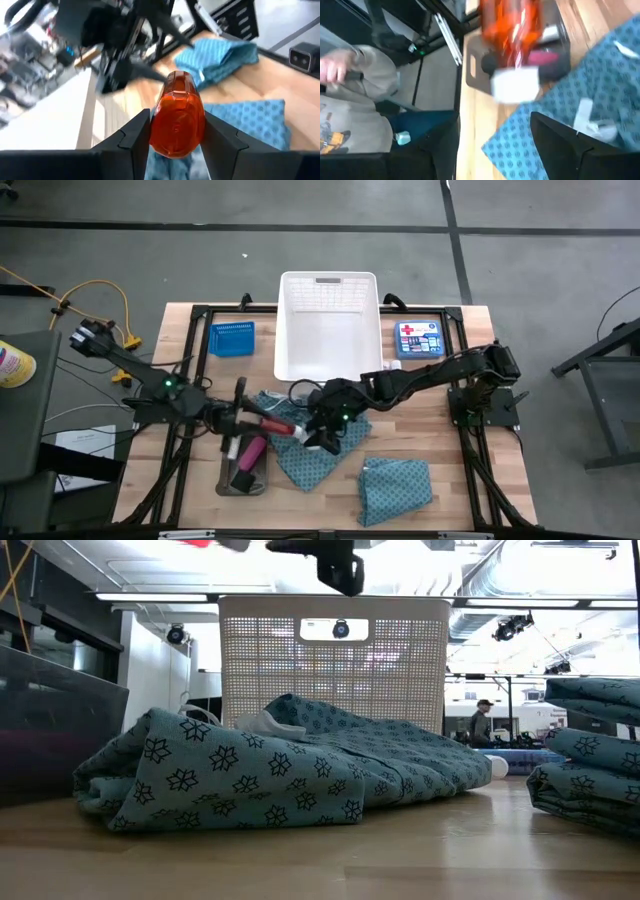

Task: Pick & place medical supplies in basket/bin
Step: Put the orange bottle into the blue bin

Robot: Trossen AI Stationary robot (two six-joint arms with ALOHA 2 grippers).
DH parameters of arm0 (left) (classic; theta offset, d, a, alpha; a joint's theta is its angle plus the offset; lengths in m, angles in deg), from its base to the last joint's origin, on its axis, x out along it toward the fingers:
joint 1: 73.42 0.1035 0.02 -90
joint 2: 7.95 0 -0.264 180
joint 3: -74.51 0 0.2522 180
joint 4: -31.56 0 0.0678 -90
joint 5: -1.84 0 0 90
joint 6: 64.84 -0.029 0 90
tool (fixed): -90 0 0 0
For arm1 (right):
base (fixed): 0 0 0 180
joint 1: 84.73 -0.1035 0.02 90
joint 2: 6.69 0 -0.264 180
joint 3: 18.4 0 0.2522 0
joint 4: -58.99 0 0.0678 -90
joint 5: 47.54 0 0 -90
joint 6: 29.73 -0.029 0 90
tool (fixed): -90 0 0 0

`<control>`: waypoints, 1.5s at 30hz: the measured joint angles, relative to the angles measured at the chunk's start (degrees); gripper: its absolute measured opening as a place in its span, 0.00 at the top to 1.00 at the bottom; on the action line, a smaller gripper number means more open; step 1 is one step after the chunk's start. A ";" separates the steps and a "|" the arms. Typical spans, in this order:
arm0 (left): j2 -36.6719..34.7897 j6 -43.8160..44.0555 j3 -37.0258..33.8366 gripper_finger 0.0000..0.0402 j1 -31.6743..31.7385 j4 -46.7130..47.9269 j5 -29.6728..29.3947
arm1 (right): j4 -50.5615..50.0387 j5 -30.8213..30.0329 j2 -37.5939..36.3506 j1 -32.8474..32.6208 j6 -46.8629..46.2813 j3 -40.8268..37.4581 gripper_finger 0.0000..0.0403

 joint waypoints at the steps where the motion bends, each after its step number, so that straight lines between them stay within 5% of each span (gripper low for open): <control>1: -1.37 1.43 0.00 0.65 -0.71 2.60 -1.65 | -0.81 -0.01 0.00 -0.17 -0.05 0.00 0.43; 10: -14.11 18.84 -0.02 0.65 -6.27 28.82 -20.48 | -1.90 -0.48 0.00 -2.07 -0.09 0.00 0.43; 20: -17.17 27.02 -0.02 0.63 -2.25 39.26 -37.11 | -2.01 -3.28 0.00 -3.82 -1.58 0.00 0.43; 28: -15.73 30.61 -0.02 0.62 12.46 43.08 -37.71 | -2.03 -3.54 0.00 -4.30 -1.59 0.00 0.43; 45: -3.41 24.32 -0.02 0.61 49.68 42.78 -23.82 | -2.03 -3.57 0.00 -4.30 -1.59 0.00 0.43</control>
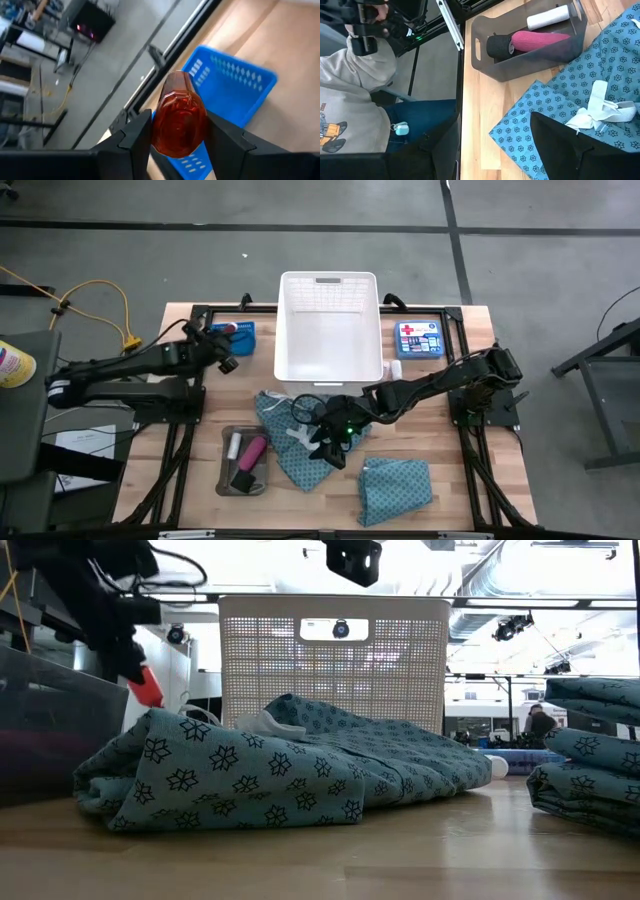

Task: Pick & place medical supplies in basket/bin
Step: Put the orange bottle into the blue bin

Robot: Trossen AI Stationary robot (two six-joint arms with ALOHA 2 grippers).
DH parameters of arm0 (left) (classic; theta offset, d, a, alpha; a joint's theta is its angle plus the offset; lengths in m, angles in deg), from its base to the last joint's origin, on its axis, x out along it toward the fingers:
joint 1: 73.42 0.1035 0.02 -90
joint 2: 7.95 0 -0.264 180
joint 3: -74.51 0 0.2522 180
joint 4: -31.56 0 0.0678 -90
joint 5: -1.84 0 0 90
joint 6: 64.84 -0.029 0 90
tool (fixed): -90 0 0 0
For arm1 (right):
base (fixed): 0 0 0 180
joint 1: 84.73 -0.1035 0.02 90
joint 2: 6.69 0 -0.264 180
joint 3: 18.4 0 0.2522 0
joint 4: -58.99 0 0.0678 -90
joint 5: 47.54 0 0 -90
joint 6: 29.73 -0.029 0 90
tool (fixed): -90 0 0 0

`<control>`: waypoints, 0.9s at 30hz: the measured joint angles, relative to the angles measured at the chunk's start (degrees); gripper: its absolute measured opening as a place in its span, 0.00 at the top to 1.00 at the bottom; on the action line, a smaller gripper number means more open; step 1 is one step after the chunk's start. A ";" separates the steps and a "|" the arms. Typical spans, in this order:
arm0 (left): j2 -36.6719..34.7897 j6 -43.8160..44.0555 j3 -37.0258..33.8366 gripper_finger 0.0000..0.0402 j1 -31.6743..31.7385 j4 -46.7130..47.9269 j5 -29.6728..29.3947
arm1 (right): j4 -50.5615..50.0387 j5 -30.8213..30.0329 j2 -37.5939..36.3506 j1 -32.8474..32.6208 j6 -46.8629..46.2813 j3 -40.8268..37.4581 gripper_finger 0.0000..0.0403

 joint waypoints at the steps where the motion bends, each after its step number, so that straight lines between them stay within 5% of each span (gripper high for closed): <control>1: 0.85 0.01 0.00 0.61 0.78 -0.01 0.13 | 0.00 -0.01 0.00 0.00 0.00 0.00 0.43; 27: 11.83 -0.01 0.04 0.59 3.69 0.35 0.35 | -0.02 0.23 0.00 0.00 0.00 0.00 0.43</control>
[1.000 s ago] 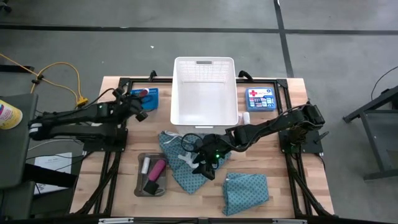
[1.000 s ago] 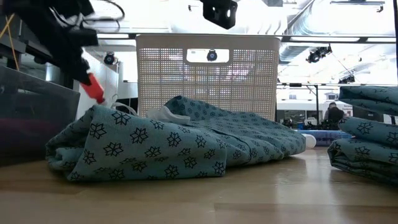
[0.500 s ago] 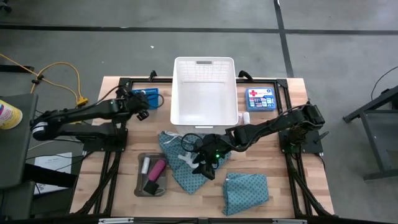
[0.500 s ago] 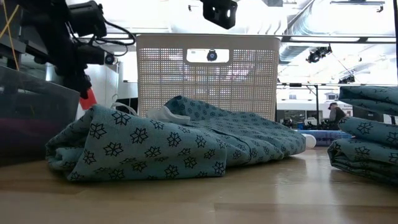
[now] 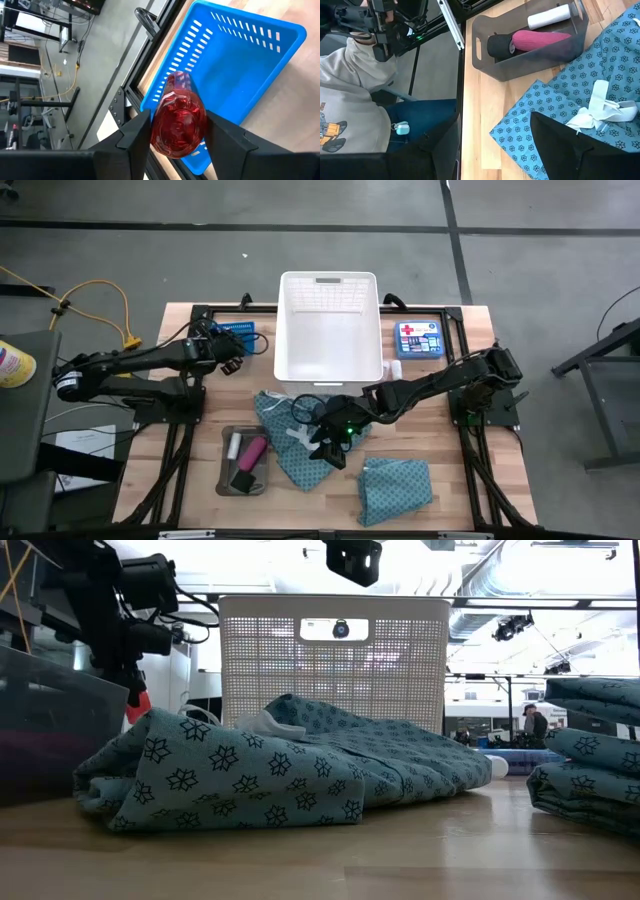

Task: Pick & place medical supplies in basket/bin
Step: Put the orange bottle into the blue bin, then put the white bottle into the blue bin

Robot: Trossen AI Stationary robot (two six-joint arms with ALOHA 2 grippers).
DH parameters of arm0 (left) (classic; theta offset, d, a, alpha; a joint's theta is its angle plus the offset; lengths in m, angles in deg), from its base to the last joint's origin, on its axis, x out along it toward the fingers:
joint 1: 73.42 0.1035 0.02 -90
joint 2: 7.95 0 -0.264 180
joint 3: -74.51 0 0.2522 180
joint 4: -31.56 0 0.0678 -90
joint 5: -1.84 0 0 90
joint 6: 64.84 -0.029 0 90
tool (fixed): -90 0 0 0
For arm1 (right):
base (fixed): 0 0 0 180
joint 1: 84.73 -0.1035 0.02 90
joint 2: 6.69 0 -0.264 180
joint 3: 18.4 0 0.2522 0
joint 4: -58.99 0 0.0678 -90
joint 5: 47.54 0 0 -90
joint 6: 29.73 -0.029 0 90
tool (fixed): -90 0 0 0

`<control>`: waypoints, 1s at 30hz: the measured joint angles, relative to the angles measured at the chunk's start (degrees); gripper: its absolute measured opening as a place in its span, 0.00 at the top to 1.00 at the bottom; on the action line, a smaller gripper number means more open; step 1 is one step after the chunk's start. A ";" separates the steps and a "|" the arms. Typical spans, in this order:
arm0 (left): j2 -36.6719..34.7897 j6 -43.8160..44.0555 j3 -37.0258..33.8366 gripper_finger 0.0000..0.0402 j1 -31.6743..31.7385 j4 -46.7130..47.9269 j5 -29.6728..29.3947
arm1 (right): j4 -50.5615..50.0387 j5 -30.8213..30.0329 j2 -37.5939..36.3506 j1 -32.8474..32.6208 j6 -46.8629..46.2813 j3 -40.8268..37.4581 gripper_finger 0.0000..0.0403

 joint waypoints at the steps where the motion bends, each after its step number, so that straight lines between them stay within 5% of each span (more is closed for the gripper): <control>1: 0.00 0.00 0.00 0.58 0.00 0.00 0.01 | 0.01 -0.01 0.00 0.00 0.00 0.00 0.43; 11: -0.02 -0.20 0.00 0.45 0.00 0.00 0.52 | 0.00 0.02 0.00 0.00 0.00 0.00 0.43; 22: -0.02 -0.67 0.00 0.45 -0.93 -0.77 0.44 | 0.02 -0.04 0.00 -0.72 -0.01 0.00 0.43; 30: -0.02 -0.17 4.86 0.45 -7.96 -1.64 1.30 | 0.02 -0.30 0.00 -0.90 -0.01 0.00 0.43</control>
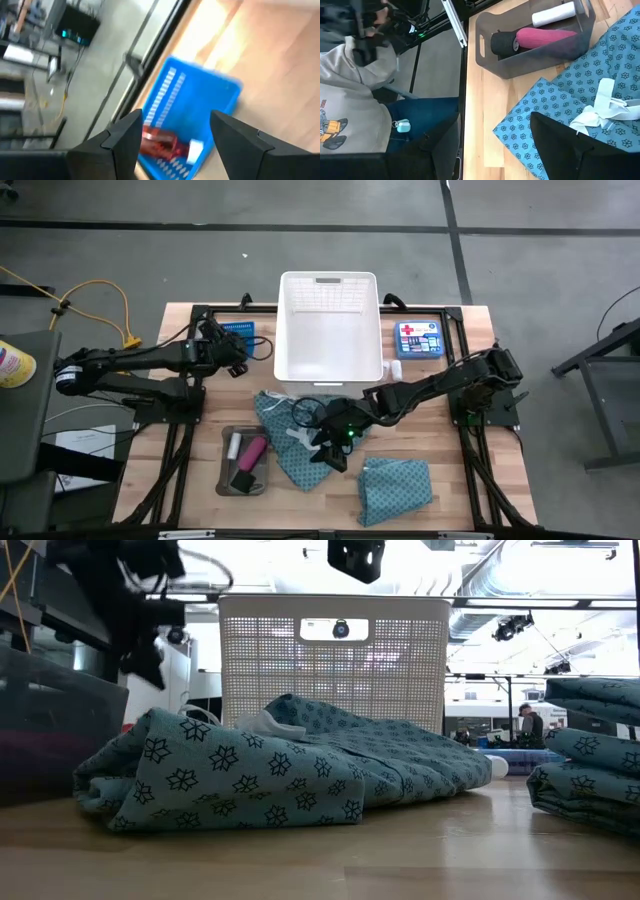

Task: Pick & place medical supplies in basket/bin
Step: Put the white bottle into the blue bin

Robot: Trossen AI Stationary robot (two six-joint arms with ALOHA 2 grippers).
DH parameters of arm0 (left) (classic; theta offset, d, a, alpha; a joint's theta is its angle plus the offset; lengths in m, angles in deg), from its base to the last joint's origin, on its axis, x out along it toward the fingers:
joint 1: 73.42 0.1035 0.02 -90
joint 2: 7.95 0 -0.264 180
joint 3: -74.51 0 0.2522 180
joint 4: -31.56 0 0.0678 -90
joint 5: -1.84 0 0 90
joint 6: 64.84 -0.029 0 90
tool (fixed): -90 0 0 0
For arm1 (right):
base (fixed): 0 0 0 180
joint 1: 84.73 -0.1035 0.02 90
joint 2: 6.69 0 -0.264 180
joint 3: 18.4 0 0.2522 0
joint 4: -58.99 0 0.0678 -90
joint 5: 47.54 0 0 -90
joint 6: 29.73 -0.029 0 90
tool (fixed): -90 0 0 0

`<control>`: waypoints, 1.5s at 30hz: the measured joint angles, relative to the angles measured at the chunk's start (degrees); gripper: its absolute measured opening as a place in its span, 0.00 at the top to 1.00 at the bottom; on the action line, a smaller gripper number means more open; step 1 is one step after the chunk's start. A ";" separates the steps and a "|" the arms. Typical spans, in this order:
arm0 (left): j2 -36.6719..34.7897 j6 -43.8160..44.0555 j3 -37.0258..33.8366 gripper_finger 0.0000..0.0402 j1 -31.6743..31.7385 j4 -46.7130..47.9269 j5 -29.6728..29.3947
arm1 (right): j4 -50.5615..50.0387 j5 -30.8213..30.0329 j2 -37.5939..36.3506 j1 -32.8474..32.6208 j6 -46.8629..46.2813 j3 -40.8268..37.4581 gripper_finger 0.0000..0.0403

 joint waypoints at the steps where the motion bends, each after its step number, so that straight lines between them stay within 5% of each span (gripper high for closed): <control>1: 0.00 0.02 1.12 0.45 -1.12 -0.01 0.00 | 0.00 -0.36 0.00 -0.09 0.01 0.00 0.43; 10: -0.03 -2.54 12.06 0.45 -11.79 -0.10 -5.81 | 0.02 -2.91 0.00 -1.12 0.31 0.00 0.43; 16: -0.07 1.21 15.53 0.45 -20.77 -0.05 1.80 | 0.02 -2.78 0.00 -2.05 0.25 0.00 0.43; 24: -0.33 10.01 15.78 0.45 -39.07 -1.41 2.10 | -3.43 -2.75 0.00 -3.62 -0.15 0.00 0.43; 30: 0.04 12.99 15.78 0.45 -52.47 -8.17 1.86 | -12.14 -5.39 0.00 -5.67 -7.04 0.00 0.43; 35: 0.66 13.13 15.78 0.45 -59.72 -10.36 -4.24 | -21.00 -10.17 0.00 -9.27 -16.11 0.00 0.43; 45: 3.79 13.99 15.78 0.45 -62.51 -10.70 -5.76 | -41.11 -25.52 -0.63 -17.86 -36.03 -0.02 0.43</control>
